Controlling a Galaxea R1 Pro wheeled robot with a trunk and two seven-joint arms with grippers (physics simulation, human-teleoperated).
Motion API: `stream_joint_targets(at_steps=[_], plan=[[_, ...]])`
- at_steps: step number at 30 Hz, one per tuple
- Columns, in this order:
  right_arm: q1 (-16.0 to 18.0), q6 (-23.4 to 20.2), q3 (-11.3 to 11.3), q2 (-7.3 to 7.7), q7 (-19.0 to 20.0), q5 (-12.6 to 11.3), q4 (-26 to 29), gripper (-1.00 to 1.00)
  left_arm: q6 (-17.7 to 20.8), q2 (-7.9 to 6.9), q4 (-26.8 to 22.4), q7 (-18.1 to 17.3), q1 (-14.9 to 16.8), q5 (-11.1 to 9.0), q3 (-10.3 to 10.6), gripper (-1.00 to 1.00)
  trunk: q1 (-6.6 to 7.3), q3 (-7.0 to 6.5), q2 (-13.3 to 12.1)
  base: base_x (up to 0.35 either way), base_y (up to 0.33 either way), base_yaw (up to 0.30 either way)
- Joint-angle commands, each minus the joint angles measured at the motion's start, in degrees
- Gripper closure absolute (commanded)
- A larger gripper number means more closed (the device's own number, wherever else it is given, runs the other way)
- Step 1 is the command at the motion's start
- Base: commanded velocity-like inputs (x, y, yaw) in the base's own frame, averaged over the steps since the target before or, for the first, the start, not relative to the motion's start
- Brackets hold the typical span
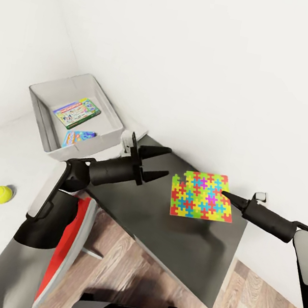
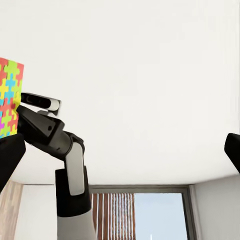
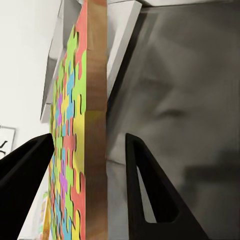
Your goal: Put all the toys in the child's room - the three board games (two on the bed and one on the table), the two jigsaw puzzles on the table, and the tennis ball on the table - inside the toy box on the table in the child's room.
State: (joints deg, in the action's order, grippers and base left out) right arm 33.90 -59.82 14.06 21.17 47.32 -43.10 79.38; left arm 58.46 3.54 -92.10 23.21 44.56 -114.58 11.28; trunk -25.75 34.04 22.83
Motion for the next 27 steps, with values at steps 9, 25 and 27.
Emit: stream_joint_targets(at_steps=[9,25,27], plan=[[0.10,-0.18,0.06,0.01,0.18,0.36,-0.19,1.00,0.21,0.06,-0.01,0.33,0.08,-0.56,0.03,-1.00,-0.03,-0.65,0.09,0.000,0.000,0.150],[0.12,-0.18,0.82,1.01,0.06,0.28,-0.27,1.00,0.25,-0.04,-0.01,0.35,0.08,-0.51,-0.02,-1.00,-0.03,-1.99,0.09,0.000,0.000,0.137],[0.12,-0.18,0.81,1.19,0.06,0.27,-0.26,1.00,0.25,-0.07,-0.01,0.35,0.06,-0.50,-0.04,-1.00,-0.03,-2.15,0.09,0.000,0.000,0.133]])
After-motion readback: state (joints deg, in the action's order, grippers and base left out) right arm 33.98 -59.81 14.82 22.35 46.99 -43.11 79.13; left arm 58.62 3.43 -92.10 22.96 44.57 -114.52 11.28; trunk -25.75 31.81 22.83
